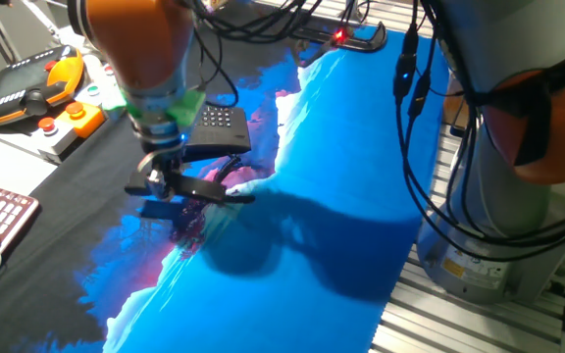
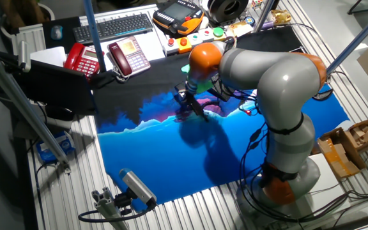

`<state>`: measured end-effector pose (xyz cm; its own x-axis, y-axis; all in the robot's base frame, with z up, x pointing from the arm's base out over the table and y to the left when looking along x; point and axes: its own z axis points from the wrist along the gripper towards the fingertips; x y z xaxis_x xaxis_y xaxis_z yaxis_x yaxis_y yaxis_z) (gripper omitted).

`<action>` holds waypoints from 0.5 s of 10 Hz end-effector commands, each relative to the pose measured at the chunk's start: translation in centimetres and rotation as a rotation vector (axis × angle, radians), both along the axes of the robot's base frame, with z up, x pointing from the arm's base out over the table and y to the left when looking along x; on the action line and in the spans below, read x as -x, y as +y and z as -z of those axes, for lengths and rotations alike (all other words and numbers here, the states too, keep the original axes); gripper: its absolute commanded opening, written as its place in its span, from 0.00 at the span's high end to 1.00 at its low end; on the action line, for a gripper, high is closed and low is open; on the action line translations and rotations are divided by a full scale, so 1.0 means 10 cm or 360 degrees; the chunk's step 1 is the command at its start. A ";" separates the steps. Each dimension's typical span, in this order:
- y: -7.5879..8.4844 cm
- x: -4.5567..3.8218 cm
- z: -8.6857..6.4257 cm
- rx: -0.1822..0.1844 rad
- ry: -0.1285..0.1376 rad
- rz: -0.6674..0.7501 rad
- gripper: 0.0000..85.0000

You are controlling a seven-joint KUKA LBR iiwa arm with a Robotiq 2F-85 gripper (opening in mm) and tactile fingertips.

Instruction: Place the handset of the telephone on the corresponding phone cradle

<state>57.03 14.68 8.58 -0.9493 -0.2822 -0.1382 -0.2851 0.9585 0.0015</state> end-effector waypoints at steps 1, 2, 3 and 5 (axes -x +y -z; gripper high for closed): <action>-0.07 -0.013 -0.02 0.0001 0.0000 -0.0013 0.99; -0.14 -0.016 -0.03 0.0002 -0.0003 -0.0022 0.99; -0.22 -0.016 -0.03 0.0008 -0.0008 -0.0032 0.99; -0.39 -0.024 -0.04 0.0030 -0.0011 -0.0049 0.99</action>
